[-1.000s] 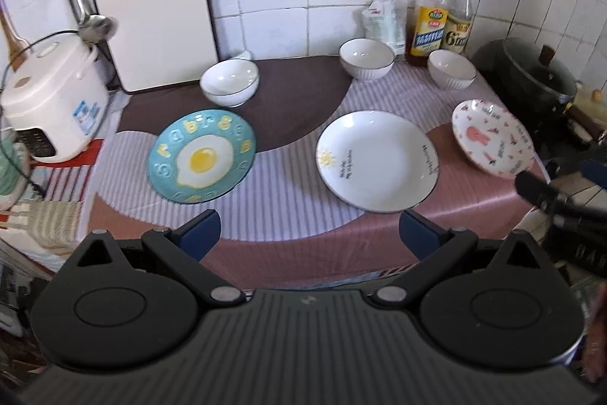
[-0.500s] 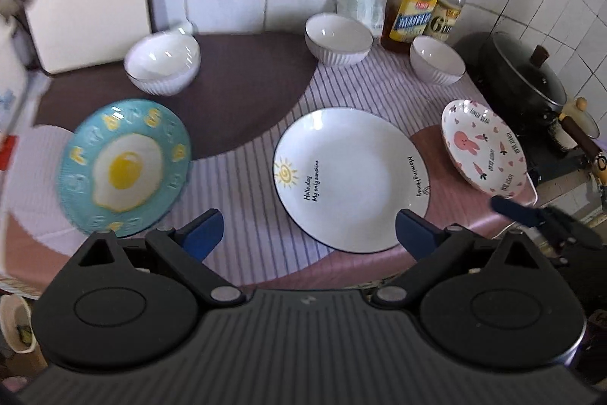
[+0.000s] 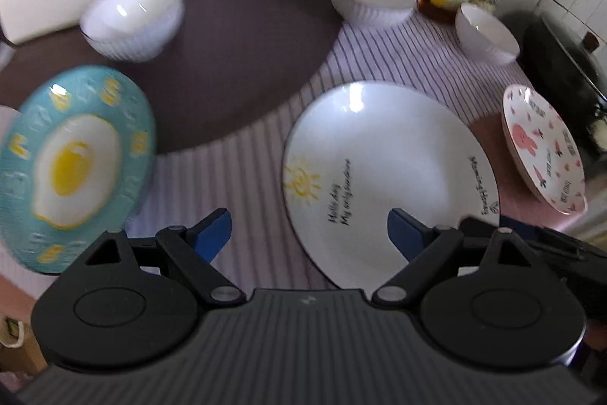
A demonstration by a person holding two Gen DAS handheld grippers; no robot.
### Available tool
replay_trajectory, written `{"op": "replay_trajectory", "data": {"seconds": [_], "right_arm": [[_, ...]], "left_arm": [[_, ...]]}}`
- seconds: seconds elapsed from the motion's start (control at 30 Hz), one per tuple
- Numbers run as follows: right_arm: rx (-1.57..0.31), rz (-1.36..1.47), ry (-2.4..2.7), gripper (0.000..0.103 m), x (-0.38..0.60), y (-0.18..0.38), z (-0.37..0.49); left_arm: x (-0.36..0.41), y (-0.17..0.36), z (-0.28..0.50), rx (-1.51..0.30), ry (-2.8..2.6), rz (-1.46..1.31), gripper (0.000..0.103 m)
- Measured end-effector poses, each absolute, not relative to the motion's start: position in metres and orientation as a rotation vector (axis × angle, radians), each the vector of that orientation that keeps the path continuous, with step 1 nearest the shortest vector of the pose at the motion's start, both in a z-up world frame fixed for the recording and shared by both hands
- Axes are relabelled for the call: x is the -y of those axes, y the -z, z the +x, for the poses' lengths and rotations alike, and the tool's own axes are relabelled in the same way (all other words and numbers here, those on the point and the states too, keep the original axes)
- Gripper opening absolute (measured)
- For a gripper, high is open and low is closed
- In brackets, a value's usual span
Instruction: Organize plates and bowls
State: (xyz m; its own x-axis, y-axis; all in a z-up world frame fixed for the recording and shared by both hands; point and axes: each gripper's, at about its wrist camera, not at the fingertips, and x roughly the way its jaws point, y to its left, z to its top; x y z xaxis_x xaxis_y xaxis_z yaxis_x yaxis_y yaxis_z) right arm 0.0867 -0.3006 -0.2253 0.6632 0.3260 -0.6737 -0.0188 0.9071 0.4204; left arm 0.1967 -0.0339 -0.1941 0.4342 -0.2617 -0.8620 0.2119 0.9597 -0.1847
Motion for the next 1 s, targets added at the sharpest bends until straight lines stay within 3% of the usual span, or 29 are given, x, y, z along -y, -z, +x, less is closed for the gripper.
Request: {"op": "replay_trajectory", "data": {"seconds": [0.1, 0.17, 0.2, 0.23, 0.3, 0.4, 0.47, 1.0], "right_arm": [[-0.827, 0.429, -0.203, 0.045, 0.302, 0.229, 0.094], [-0.837, 0.428, -0.192, 0.028, 0.304, 0.234, 0.099], [-0.842, 0.443, -0.176, 0.025, 0.307, 0.237, 0.102], [-0.837, 0.475, -0.165, 0.023, 0.310, 0.238, 0.103], [-0.844, 0.521, -0.162, 0.017, 0.316, 0.240, 0.105], [-0.851, 0.528, -0.196, 0.016, 0.322, 0.242, 0.106], [-0.853, 0.532, -0.219, 0.016, 0.325, 0.243, 0.107], [-0.810, 0.326, -0.375, 0.020, 0.304, 0.215, 0.136]], "left_arm": [[0.036, 0.209, 0.208, -1.122, 0.264, -0.040, 0.090], [0.036, 0.220, 0.215, -1.152, 0.244, -0.038, 0.086], [0.036, 0.223, 0.217, -1.160, 0.233, -0.031, 0.080], [0.037, 0.226, 0.219, -1.168, 0.222, -0.019, 0.062], [0.035, 0.228, 0.222, -1.176, 0.237, -0.037, 0.059], [0.030, 0.226, 0.226, -1.177, 0.270, -0.067, 0.043], [0.028, 0.226, 0.229, -1.205, 0.295, -0.124, 0.022], [0.016, 0.202, 0.245, -1.164, 0.243, -0.107, 0.024]]}}
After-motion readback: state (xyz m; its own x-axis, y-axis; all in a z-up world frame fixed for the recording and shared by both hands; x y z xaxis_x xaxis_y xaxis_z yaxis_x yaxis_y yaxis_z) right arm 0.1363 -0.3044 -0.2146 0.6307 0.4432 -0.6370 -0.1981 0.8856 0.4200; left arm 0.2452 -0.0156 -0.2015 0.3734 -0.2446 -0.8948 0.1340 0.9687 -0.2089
